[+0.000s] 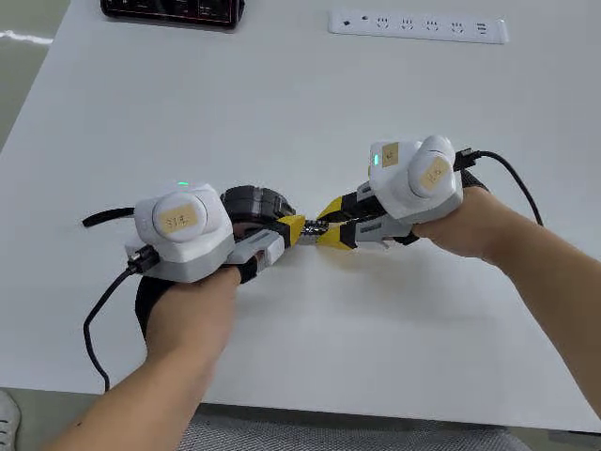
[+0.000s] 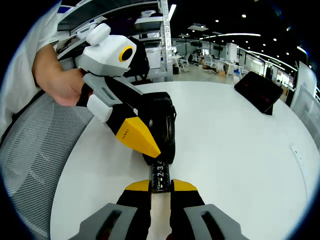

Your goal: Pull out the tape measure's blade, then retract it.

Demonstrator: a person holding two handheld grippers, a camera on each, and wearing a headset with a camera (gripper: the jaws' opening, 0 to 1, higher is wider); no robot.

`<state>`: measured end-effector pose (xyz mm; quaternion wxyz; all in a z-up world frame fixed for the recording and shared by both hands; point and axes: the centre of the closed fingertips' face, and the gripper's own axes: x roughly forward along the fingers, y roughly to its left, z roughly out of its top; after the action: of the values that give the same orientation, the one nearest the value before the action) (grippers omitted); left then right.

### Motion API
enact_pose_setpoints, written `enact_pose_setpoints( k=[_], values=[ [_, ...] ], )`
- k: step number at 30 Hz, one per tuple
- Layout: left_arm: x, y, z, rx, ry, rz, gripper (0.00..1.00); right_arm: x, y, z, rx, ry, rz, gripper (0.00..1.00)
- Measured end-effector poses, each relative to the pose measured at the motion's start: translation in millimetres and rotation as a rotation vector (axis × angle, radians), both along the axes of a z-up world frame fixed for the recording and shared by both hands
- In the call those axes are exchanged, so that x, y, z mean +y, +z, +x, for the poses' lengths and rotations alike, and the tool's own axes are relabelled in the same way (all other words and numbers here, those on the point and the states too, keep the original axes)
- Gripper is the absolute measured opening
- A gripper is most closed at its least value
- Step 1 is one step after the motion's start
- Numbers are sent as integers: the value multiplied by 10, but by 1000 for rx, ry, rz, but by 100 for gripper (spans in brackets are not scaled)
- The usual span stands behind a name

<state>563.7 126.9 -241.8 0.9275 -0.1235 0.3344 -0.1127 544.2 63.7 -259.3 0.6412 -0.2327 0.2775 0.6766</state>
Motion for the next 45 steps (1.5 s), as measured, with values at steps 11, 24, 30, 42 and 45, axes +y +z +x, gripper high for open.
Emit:
enact_pose_setpoints(
  k=[11,24,30,42,45],
  values=[
    [-2,3,2,0,-1,3,60,125,-12,2,6,4,18,10],
    [11,-4,15,0,0,1,60,232,-19,8,11,-2,36,10],
    [10,-6,14,-4,-1,5,61,228,-17,1,8,-2,36,10],
    [-5,1,9,-13,-1,6,62,220,-13,-17,12,-21,33,12],
    [-9,3,10,-20,-5,7,63,218,-12,-28,20,-25,29,12]
  ],
)
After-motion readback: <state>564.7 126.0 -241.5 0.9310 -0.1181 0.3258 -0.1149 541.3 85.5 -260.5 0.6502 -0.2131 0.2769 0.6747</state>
